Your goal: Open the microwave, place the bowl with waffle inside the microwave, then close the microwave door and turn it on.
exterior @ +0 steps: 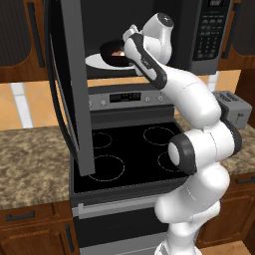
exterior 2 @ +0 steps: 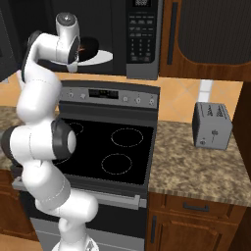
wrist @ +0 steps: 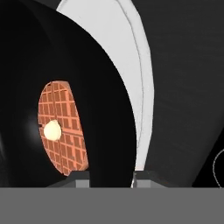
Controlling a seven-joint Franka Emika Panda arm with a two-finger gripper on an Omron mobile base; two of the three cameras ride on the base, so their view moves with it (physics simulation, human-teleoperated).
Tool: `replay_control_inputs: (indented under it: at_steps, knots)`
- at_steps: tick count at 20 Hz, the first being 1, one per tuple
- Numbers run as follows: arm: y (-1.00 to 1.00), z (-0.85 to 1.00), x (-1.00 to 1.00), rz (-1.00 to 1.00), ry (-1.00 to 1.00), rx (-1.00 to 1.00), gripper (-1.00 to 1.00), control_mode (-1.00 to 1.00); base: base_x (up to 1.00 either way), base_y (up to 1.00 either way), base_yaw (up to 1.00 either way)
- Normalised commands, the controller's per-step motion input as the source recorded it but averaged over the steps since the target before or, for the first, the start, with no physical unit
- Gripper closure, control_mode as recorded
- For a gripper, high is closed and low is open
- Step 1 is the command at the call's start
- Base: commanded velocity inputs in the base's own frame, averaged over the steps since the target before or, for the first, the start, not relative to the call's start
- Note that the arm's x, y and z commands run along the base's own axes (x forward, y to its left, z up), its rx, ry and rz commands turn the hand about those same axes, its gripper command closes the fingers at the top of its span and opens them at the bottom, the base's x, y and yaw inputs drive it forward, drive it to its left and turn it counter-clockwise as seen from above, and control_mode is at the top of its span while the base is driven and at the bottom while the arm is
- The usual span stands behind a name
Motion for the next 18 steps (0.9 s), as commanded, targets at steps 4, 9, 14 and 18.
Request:
replay_control_inputs:
  at_steps: [4,9,14,18]
  knots:
    - [0.0,-0.16,-0.05,0.0,-0.06,0.03,-1.0,-1.0,0.0,0.0,0.0]
    - [-0.32,-0.04,-0.44,0.0,-0.22,0.18,-1.0,-1.0,0.0,0.0,0.0]
    - [-0.52,-0.04,-0.77,0.0,-0.16,0.17,-1.0,-1.0,0.0,0.0,0.0]
    - [-0.36,-0.21,-0.98,0.0,-0.11,0.02,-1.0,-1.0,0.0,0.0,0.0]
